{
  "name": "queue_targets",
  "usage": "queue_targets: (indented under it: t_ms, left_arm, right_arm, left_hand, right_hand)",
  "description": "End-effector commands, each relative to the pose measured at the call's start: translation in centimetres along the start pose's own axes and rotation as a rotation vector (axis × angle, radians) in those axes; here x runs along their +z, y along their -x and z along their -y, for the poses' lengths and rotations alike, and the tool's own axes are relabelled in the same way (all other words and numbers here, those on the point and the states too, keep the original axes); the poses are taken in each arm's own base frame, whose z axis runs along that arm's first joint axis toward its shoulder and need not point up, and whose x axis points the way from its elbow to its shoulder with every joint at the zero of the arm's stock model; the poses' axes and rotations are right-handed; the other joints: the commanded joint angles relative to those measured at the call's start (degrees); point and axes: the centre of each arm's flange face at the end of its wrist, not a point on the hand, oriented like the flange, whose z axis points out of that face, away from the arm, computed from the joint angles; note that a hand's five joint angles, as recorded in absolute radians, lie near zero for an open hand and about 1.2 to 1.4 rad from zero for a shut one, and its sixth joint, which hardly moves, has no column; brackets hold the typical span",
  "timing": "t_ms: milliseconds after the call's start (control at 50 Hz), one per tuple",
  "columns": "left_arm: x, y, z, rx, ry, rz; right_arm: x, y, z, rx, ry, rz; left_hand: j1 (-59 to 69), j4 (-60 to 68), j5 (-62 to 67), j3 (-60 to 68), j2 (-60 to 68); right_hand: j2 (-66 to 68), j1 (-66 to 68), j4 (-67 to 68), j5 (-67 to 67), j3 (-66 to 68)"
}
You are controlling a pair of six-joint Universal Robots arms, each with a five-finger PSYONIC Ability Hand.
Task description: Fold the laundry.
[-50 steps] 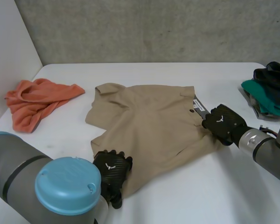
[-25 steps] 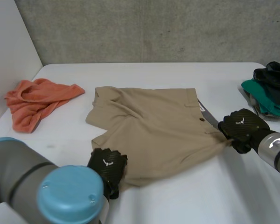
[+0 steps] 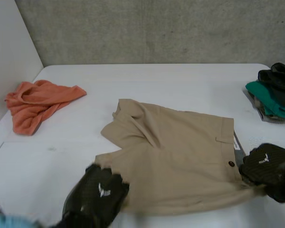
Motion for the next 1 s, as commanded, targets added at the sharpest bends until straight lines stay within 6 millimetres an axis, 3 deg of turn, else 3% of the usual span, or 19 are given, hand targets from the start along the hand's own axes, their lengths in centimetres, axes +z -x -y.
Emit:
queue_targets:
  t_ms: [20,160,280,360,400,520,540,560,580,600,640,760,800,860,920,1000]
  left_arm:
    - [7.3,3.7,2.1,0.005,-0.103,0.221]
    - [15.0,5.1,5.5,0.168,-0.318,0.349]
    - [21.9,7.2,6.4,0.238,-0.443,0.441]
    - [25.6,7.1,6.6,0.249,-0.502,0.450]
    - [26.6,6.8,6.5,0.252,-0.515,0.448]
    - [30.3,6.2,5.7,0.243,-0.526,0.472]
    - [30.6,6.2,5.7,0.242,-0.527,0.475]
    - [30.9,6.3,5.5,0.237,-0.529,0.478]
    - [31.0,6.3,5.5,0.234,-0.528,0.481]
    - [31.0,6.4,5.5,0.233,-0.531,0.480]
    - [30.8,6.4,5.8,0.229,-0.538,0.485]
    - [27.8,6.3,8.1,0.197,-0.562,0.484]
    - [26.7,6.2,8.3,0.183,-0.559,0.474]
    - [24.9,6.0,8.0,0.137,-0.547,0.438]
    - [22.9,6.1,7.6,0.078,-0.537,0.403]
    - [20.9,5.8,6.7,0.008,-0.522,0.359]
  right_arm:
    - [4.6,-3.7,0.3,0.123,-0.076,-0.117]
    - [8.7,-6.4,2.4,0.155,-0.203,-0.223]
    - [12.2,-7.8,4.4,0.128,-0.253,-0.367]
    - [14.9,-8.5,5.6,0.097,-0.305,-0.468]
    - [17.1,-9.0,5.9,0.081,-0.345,-0.529]
    - [20.6,-10.1,5.9,0.065,-0.419,-0.646]
    - [21.3,-10.2,6.0,0.067,-0.429,-0.682]
    - [21.6,-10.3,5.9,0.070,-0.429,-0.697]
    - [21.8,-10.2,6.0,0.073,-0.428,-0.714]
    - [21.9,-10.3,6.0,0.085,-0.420,-0.745]
    - [21.5,-10.4,6.2,0.103,-0.417,-0.766]
    - [17.7,-9.4,6.2,0.177,-0.399,-0.679]
    - [15.5,-8.5,6.3,0.200,-0.385,-0.591]
    - [13.8,-6.9,6.0,0.237,-0.357,-0.485]
    - [12.6,-5.4,4.5,0.305,-0.291,-0.370]
    - [12.4,-5.0,1.7,0.368,-0.205,-0.327]
  left_hand:
    - [14.8,11.4,12.6,11.7,11.5]
    - [14.8,11.4,12.6,11.7,11.5]
    - [14.8,11.4,12.6,11.7,11.5]
    - [14.8,11.4,12.6,11.7,11.5]
    - [14.8,11.4,12.6,11.7,11.5]
    - [14.8,11.4,12.6,11.7,11.5]
    - [14.8,11.4,12.6,11.7,11.5]
    - [-0.7,-4.1,-2.9,-3.8,-4.0]
    - [-16.5,-19.9,-18.7,-19.6,-19.8]
    - [-31.8,-35.2,-34.0,-34.9,-35.1]
    - [-52.9,-56.3,-55.1,-56.0,-56.2]
    - [-55.2,-58.6,-57.4,-58.3,-58.5]
    - [-55.2,-58.6,-57.4,-58.3,-58.5]
    - [-55.2,-58.6,-57.4,-58.3,-58.5]
    - [-55.2,-58.6,-57.4,-58.3,-58.5]
    - [-55.2,-58.6,-57.4,-58.3,-58.5]
  right_hand:
    - [12.5,17.2,11.3,13.3,11.3]
    - [12.5,17.2,11.3,13.3,11.3]
    - [12.5,17.2,11.3,13.3,11.3]
    - [12.5,17.2,11.3,13.3,11.3]
    - [12.5,17.2,11.3,13.3,11.3]
    - [12.5,17.2,11.3,13.3,11.3]
    - [-9.1,-4.4,-10.3,-8.3,-10.3]
    - [-26.6,-21.9,-27.9,-25.8,-27.8]
    - [-48.1,-43.4,-49.4,-47.3,-49.3]
    - [-57.5,-52.8,-58.7,-56.7,-58.7]
    - [-57.5,-52.8,-58.7,-56.7,-58.7]
    - [-57.5,-52.8,-58.7,-56.7,-58.7]
    - [-57.5,-52.8,-58.7,-56.7,-58.7]
    - [-57.5,-52.8,-58.7,-56.7,-58.7]
    - [-55.4,-50.7,-56.7,-54.6,-56.6]
    - [-52.0,-47.3,-53.3,-51.2,-53.2]
